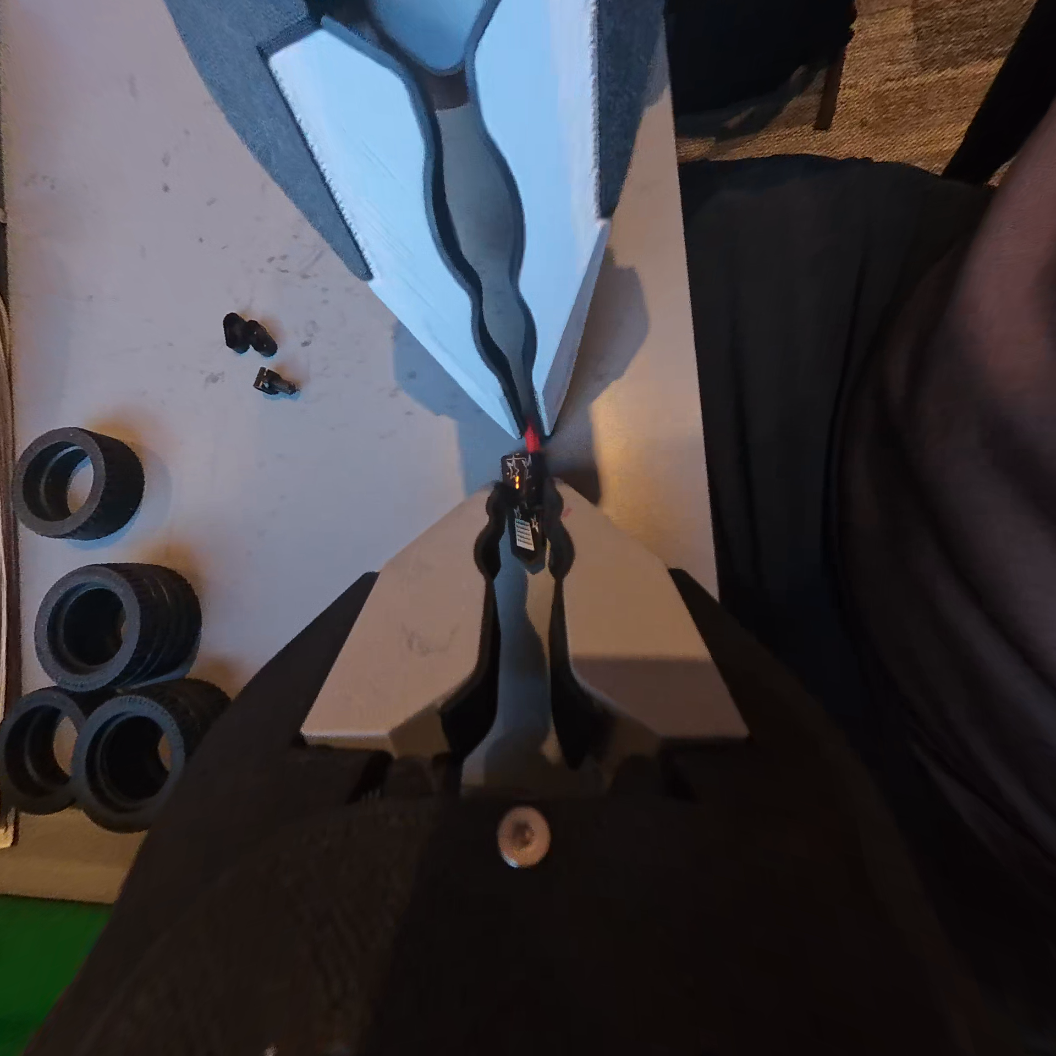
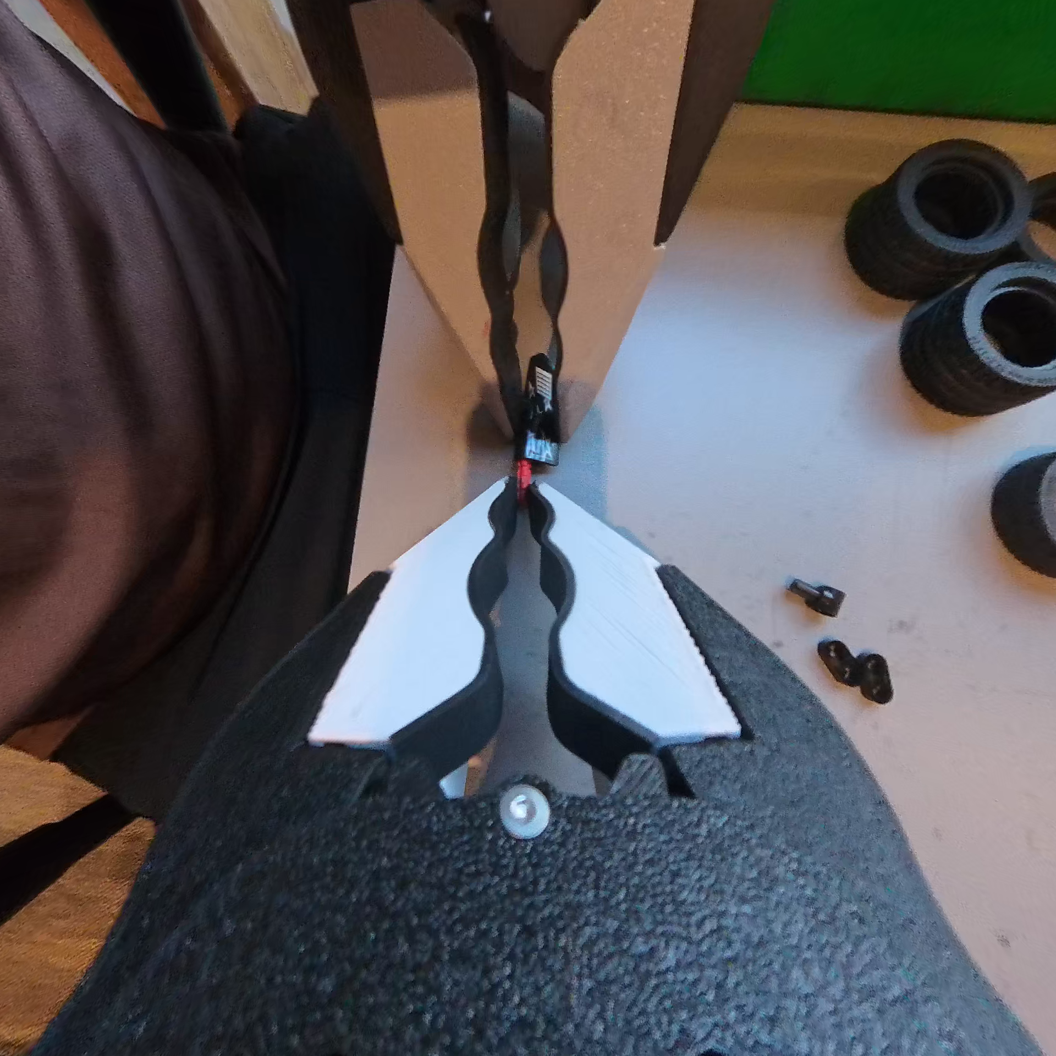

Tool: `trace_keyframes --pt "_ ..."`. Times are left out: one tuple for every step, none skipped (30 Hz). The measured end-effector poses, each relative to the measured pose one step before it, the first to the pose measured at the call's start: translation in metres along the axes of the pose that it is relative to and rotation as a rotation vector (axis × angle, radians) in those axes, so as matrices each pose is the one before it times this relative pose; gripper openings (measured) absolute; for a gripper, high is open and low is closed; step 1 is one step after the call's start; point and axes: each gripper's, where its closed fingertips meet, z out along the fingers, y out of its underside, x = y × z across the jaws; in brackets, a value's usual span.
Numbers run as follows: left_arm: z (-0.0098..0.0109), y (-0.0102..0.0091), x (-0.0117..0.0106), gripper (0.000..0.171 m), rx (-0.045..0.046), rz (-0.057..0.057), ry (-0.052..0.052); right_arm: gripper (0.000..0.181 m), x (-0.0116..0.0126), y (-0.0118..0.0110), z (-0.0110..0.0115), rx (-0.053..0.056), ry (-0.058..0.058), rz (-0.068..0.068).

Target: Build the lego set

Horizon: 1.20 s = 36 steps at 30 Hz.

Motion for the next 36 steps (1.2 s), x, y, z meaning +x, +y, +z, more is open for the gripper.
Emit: trace_keyframes --pt "-0.00017 0.0001 0.0001 0.009 -0.00063 -0.0006 0.0009 0.003 -0.00027 -0.00021 0.00018 -0.0003 -0.0249 0.0257" --pt "-0.00016 0.00026 -0.00004 0.009 0.00063 -0.0039 0.0012 0.003 0.00008 -0.00063 0.00025 0.0037 -0.0241 0.036" --pt "-0.0004 0.00073 -0.00046 0.009 0.00004 -0.007 0.0011 0.003 0.00029 -0.00082 0.00055 0.0104 -0.0163 0.0352" --pt "-0.0004 0.00066 -0.00056 0.009 0.00149 -0.0083 0.0006 0.003 0.00025 -0.00079 0.00047 0.013 -0.0032 0.0213" --pt "-0.00009 0.00017 -0.00015 0.009 0.00463 -0.0109 -0.0007 0.003 0.00012 -0.00032 0.00038 0.0089 0.0067 0.007" --pt "-0.00001 -0.00002 -0.00008 0.009 0.00496 -0.0117 -0.0029 0.003 -0.00001 -0.00011 0.00008 0.0039 0.0107 -0.0031" --pt "0.00001 0.00009 -0.00005 0.009 0.00526 -0.0051 -0.0058 0.003 -0.00014 -0.00027 0.00033 0.0028 0.0098 -0.007" --pt "-0.00002 0.00008 -0.0001 0.009 0.00629 -0.004 -0.0048 0.003 0.00002 -0.0006 0.00042 0.0061 0.0072 -0.0058" --pt "0.00077 -0.00065 0.00007 0.009 0.00975 -0.0093 -0.0021 0.003 -0.00006 -0.00187 0.00165 0.0152 0.0059 0.0001" --pt "-0.00007 -0.00024 -0.0001 0.009 0.00132 -0.0089 -0.002 0.003 -0.00001 -0.00134 0.00108 0.0055 0.0054 0.0009" --pt "-0.00012 0.00019 -0.00015 0.009 0.00114 -0.0009 -0.003 0.003 0.00016 -0.00023 0.00013 -0.0029 0.0095 -0.0067" --pt "-0.00014 0.00002 -0.00013 0.009 0.00121 0.0002 -0.0037 0.003 0.00014 0.00031 -0.00003 -0.0038 0.0106 -0.0113" --pt "0.00001 0.00012 -0.00001 0.009 0.00037 -0.0024 -0.0015 0.003 -0.00001 0.00027 -0.00018 -0.0016 0.0053 -0.0044" --pt "-0.00008 0.00004 -0.00022 0.009 0.00239 -0.0056 -0.0003 0.003 0.00005 0.00018 -0.00007 0.0019 0.0003 0.0041" --pt "0.00003 0.00011 -0.0007 0.009 0.00315 -0.0119 -0.002 0.004 0.00064 0.00037 -0.0002 0.0041 0.0021 0.008" --pt "0.00029 0.00004 -0.00184 0.01 0.00398 -0.0109 -0.0111 0.004 0.00179 0.0005 -0.00062 0.0045 0.009 0.0165" --pt "0.00051 -0.00028 -0.00139 0.01 0.00663 -0.0086 -0.0093 0.005 0.00179 0.00053 -0.00118 0.0042 0.0105 0.0153" --pt "0.00077 -0.00077 -0.00023 0.01 0.00829 -0.005 -0.0035 0.005 0.0006 0.00073 -0.00138 0.0019 0.0097 0.0017" --pt "0.0001 -0.0002 -0.00014 0.01 0.00251 0.0038 -0.0029 0.005 0.00003 0.00057 -0.0021 0.0054 0.0133 -0.0124" --pt "-0.00011 0.00012 -0.00003 0.01 -0.00146 0.0048 -0.0018 0.006 -0.00056 0.00051 -0.0029 0.0067 0.0112 -0.0137" --pt "-0.00001 -0.00001 -0.00006 0.01 -0.00184 0.0008 0.0002 0.005 -0.00056 0.00095 -0.00339 0.0042 0.0046 -0.0021" --pt "0.00007 -0.00007 -0.00006 0.01 -0.00014 -0.0069 0.0028 0.006 0.00004 0.00102 -0.00321 0.0061 0.002 0.0101" --pt "-0.00006 -0.00004 -0.00005 0.01 0.0015 -0.0075 0.0029 0.006 0.00001 0.00125 -0.00259 0.0049 -0.0024 0.0136" --pt "0.00006 -0.00003 0.0 0.01 0.00254 -0.0024 0.0015 0.006 0.00045 0.00125 -0.00164 0.0019 -0.0003 0.0107" --pt "0.00008 -0.00005 -0.00001 0.01 0.00214 -0.0016 0.0004 0.004 0.00033 0.0007 -0.00063 0.0015 0.0014 0.0031" --pt "0.00005 -0.00011 -0.00008 0.01 0.00137 -0.0025 -0.0004 0.001 -0.00079 0.00038 0.00071 -0.0018 -0.0022 -0.0045" --pt "0.00019 -0.00033 -0.0002 0.01 0.00196 0.0 -0.0019 0.001 -0.00101 0.0006 0.00183 -0.0086 -0.0014 -0.0077" --pt "0.00053 -0.00054 -0.00003 0.01 0.00346 -0.0008 -0.0031 0.001 -0.00113 0.00036 0.00282 -0.01 0.0017 -0.0097" --pt "0.00062 -0.00072 0.00013 0.01 0.00225 -0.0016 -0.0036 0.001 -0.00109 0.00056 0.00315 -0.0125 0.0016 -0.0096" --pt "0.00011 -0.00001 -0.00005 0.01 -0.00261 -0.0014 -0.0048 0.0 -0.00004 -0.00033 0.00074 -0.0064 0.0045 -0.007" --pt "-0.00002 -0.00002 -0.00013 0.01 -0.00078 0.0016 -0.0046 0.0 0.00031 -0.00033 -0.0001 -0.0001 0.001 -0.0011" --pt "-0.00003 0.0 0.00003 0.01 -0.00096 0.0019 -0.0033 0.0 -0.00001 -0.00001 -0.00007 0.0058 -0.0056 0.0063" --pt "0.00005 -0.00006 0.00011 0.01 -0.00057 0.0002 -0.0011 0.0 -0.00007 0.00007 -0.00015 0.0026 -0.0097 0.0092" --pt "0.0001 -0.00006 -0.00008 0.01 -0.00001 -0.0019 0.0006 0.0 0.00002 -0.00018 -0.0001 -0.0008 -0.0106 0.0056" --pt "0.00012 -0.00011 0.00003 0.009 0.00084 -0.0024 0.0025 0.0 -0.00019 -0.00035 0.00006 0.001 -0.0131 0.0017" --pt "0.00145 -0.00118 0.00006 0.01 0.01068 -0.0015 0.0013 0.0 -0.0018 -0.00221 0.00148 0.0103 -0.0248 0.004"
